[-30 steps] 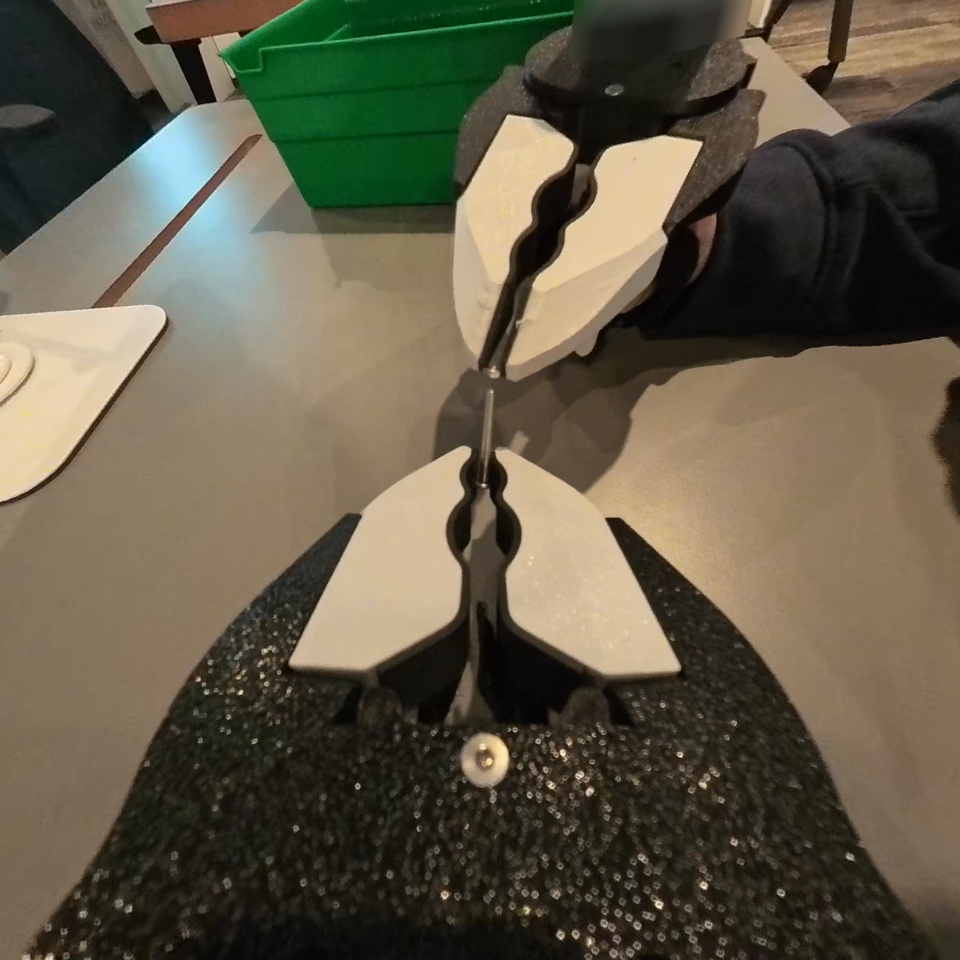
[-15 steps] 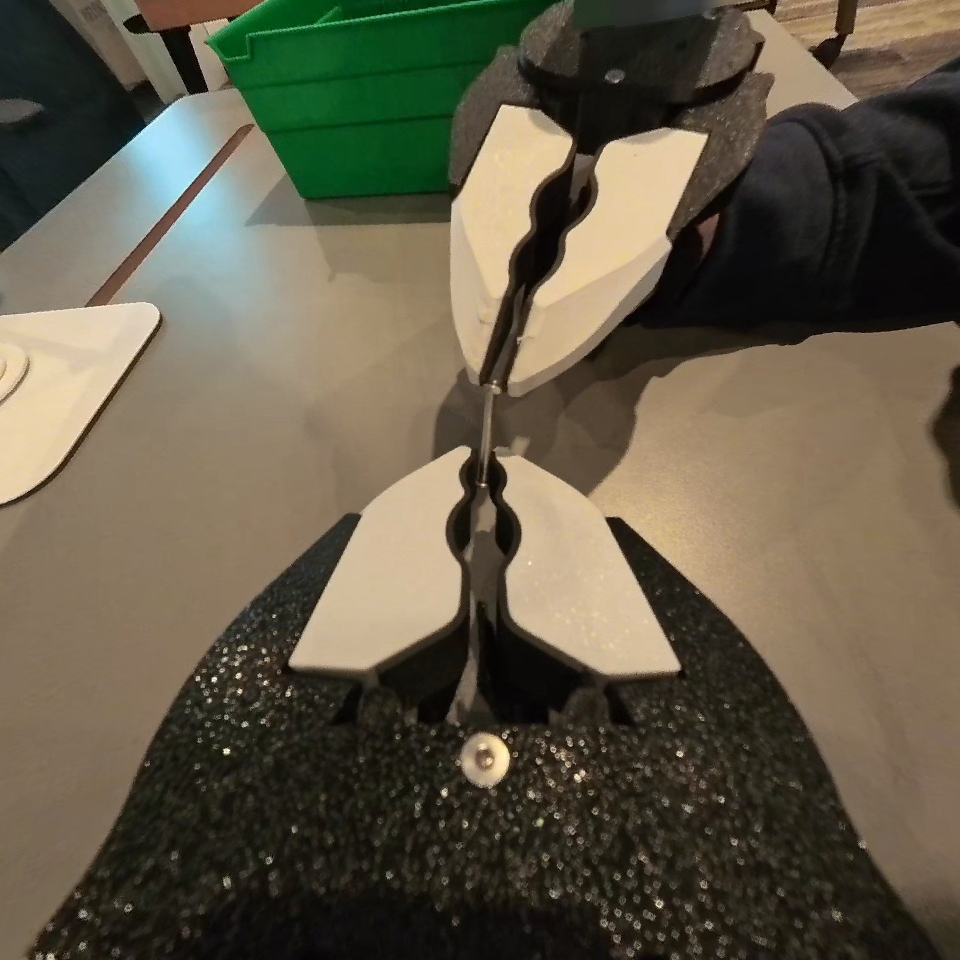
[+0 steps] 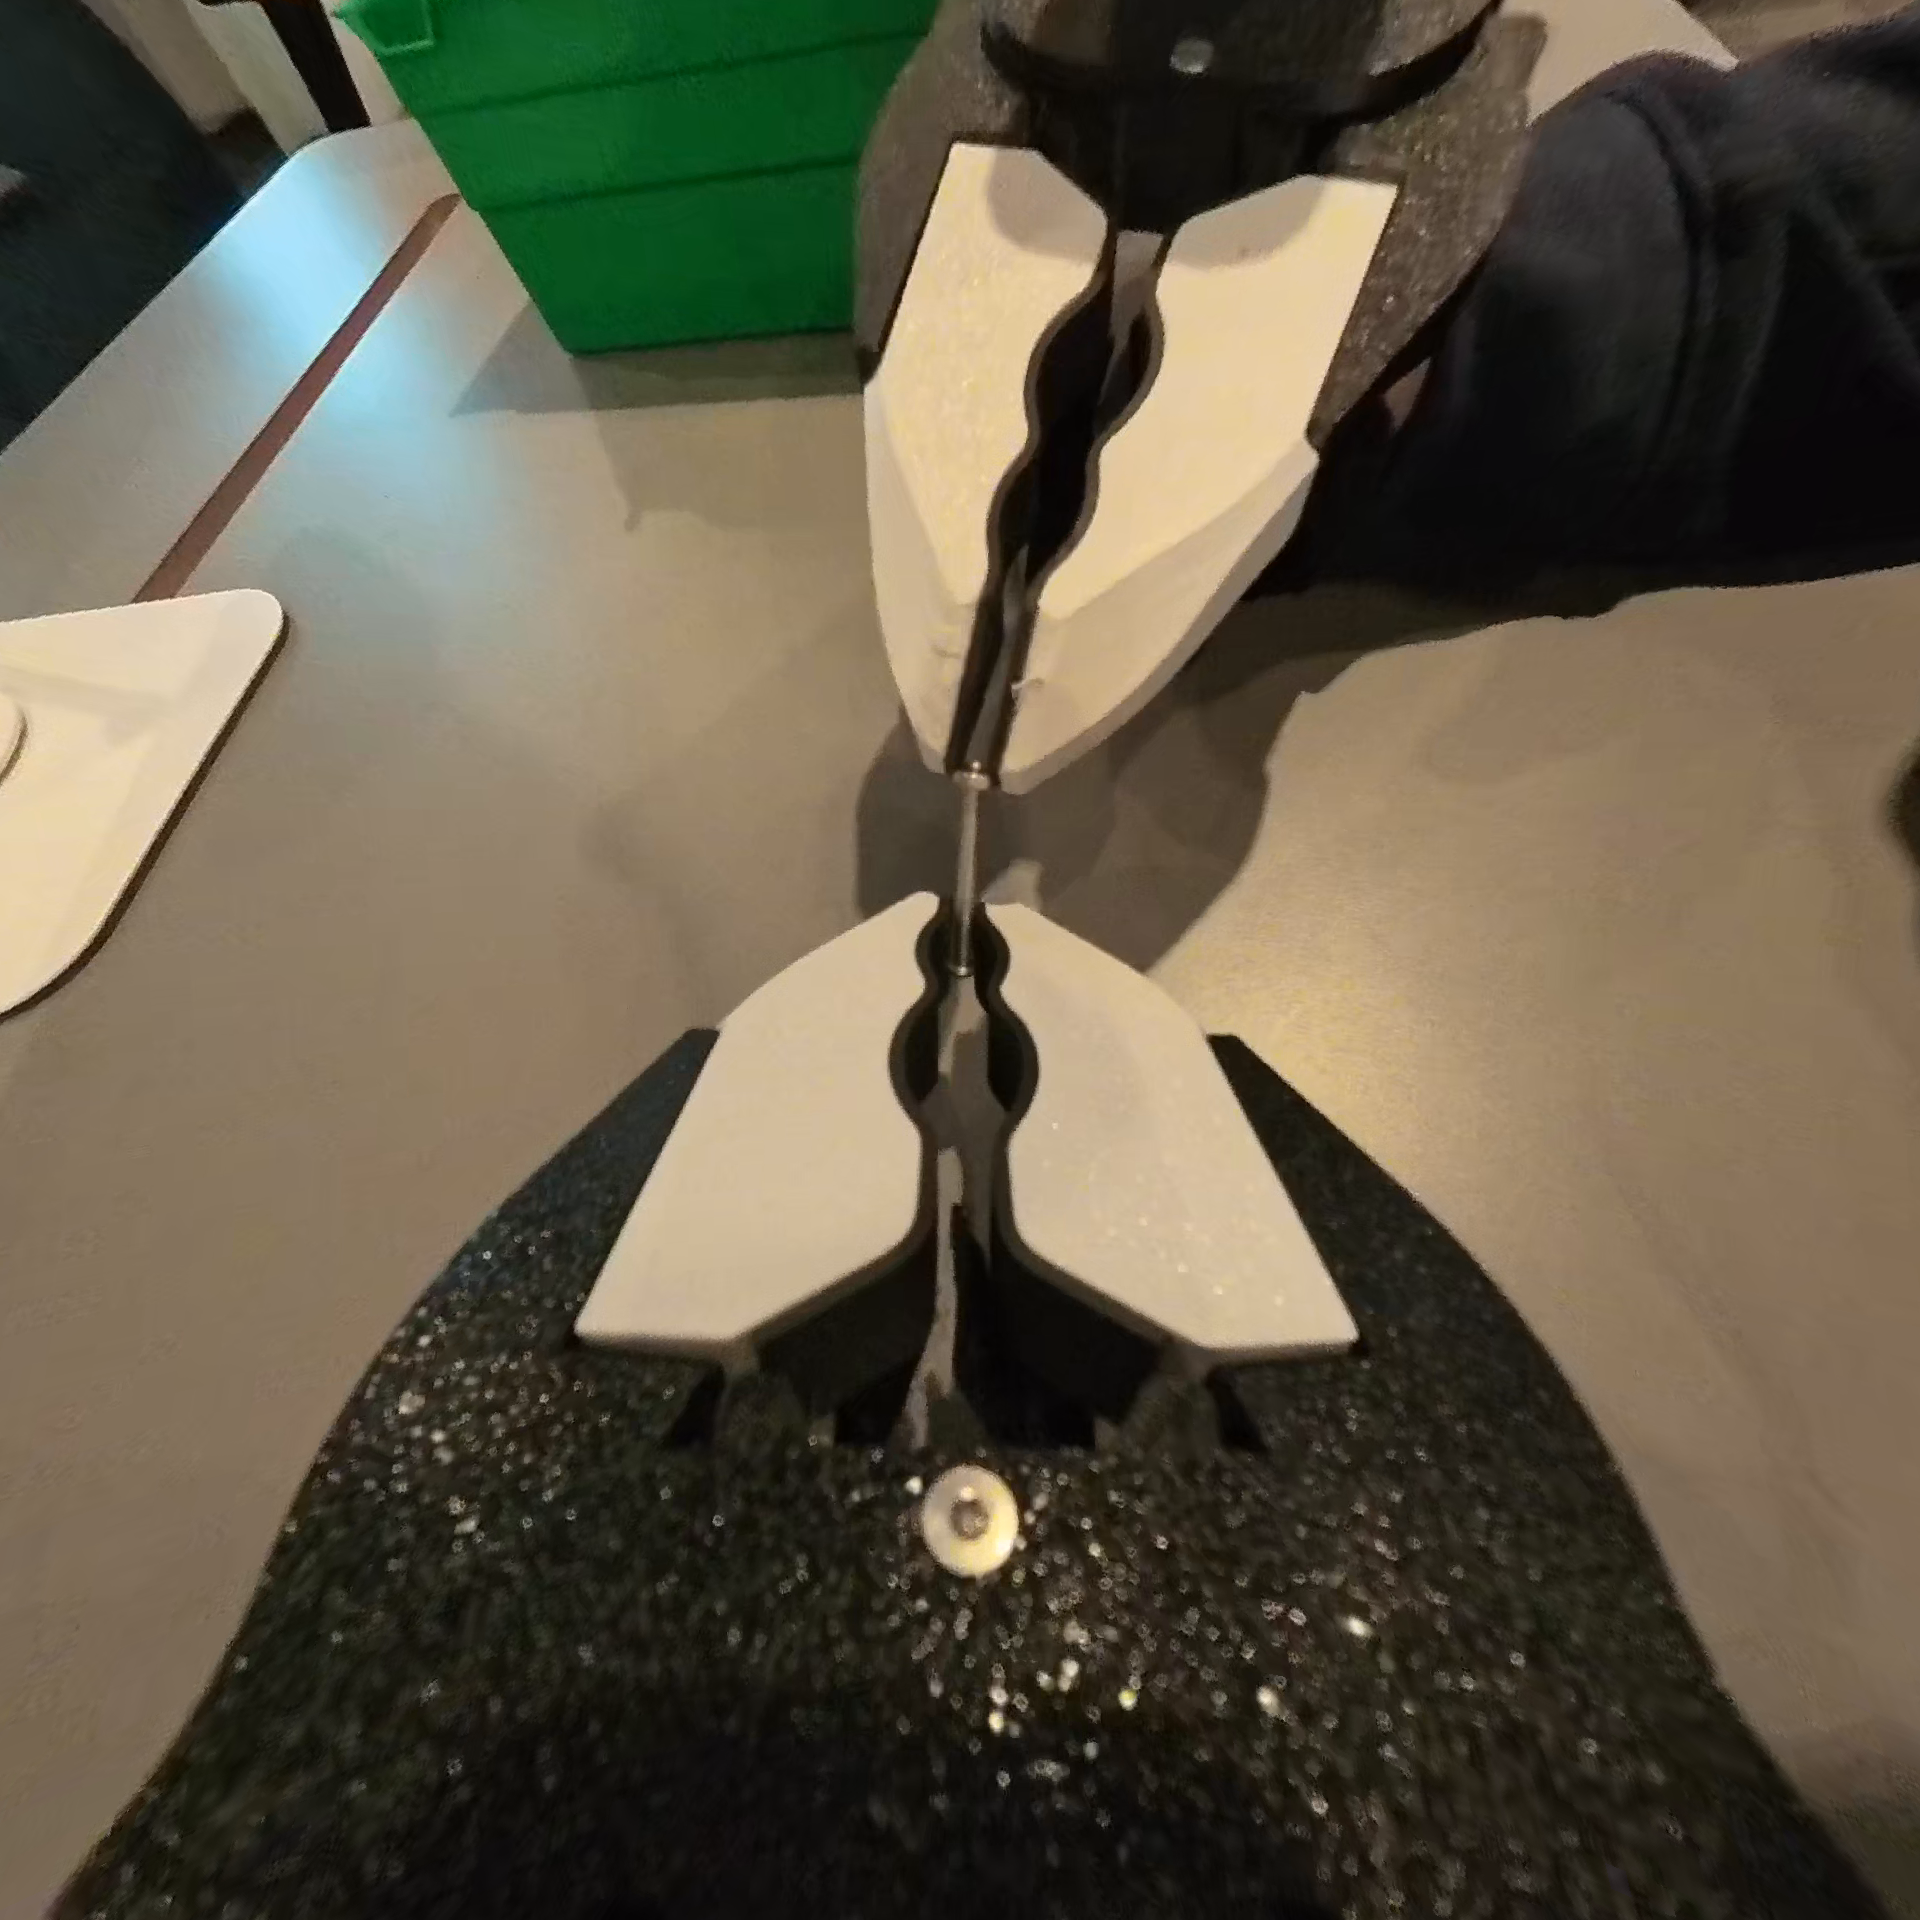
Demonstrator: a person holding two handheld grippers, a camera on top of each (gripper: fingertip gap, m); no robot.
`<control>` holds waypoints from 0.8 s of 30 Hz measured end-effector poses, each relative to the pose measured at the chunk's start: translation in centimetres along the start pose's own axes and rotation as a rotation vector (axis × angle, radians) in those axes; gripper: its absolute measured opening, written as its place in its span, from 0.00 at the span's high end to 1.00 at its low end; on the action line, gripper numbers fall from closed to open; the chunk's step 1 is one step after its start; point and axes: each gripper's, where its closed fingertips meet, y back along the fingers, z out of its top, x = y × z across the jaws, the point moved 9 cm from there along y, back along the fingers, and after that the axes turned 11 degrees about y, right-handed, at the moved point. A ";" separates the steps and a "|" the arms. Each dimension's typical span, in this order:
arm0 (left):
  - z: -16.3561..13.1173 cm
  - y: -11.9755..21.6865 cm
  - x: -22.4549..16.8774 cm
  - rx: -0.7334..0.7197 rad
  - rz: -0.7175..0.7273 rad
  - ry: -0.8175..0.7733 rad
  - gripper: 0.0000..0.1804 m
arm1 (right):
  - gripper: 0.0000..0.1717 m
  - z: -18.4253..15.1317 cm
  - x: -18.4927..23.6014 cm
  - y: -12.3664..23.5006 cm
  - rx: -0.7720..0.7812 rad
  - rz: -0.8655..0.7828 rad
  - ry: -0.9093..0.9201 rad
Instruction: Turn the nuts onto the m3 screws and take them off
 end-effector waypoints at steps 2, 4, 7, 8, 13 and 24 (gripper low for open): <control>0.0 -0.1 -0.1 0.013 -0.015 -0.006 0.98 | 0.97 -0.1 0.0 0.1 0.008 0.029 -0.013; -0.1 -0.1 -0.1 0.018 -0.018 -0.008 0.98 | 0.97 -0.2 0.0 0.2 0.019 0.042 -0.021; -0.1 -0.2 -0.1 0.025 -0.015 -0.013 0.98 | 0.97 -0.2 0.0 0.2 0.029 0.050 -0.026; -0.1 -0.2 -0.1 0.027 -0.013 -0.014 0.98 | 0.97 -0.2 0.0 0.2 0.031 0.050 -0.025; -0.1 -0.2 -0.1 0.026 -0.011 -0.013 0.98 | 0.97 -0.2 0.0 0.2 0.030 0.048 -0.024; -0.1 -0.1 -0.1 0.019 -0.016 -0.009 0.98 | 0.97 -0.2 0.0 0.2 0.030 0.047 -0.017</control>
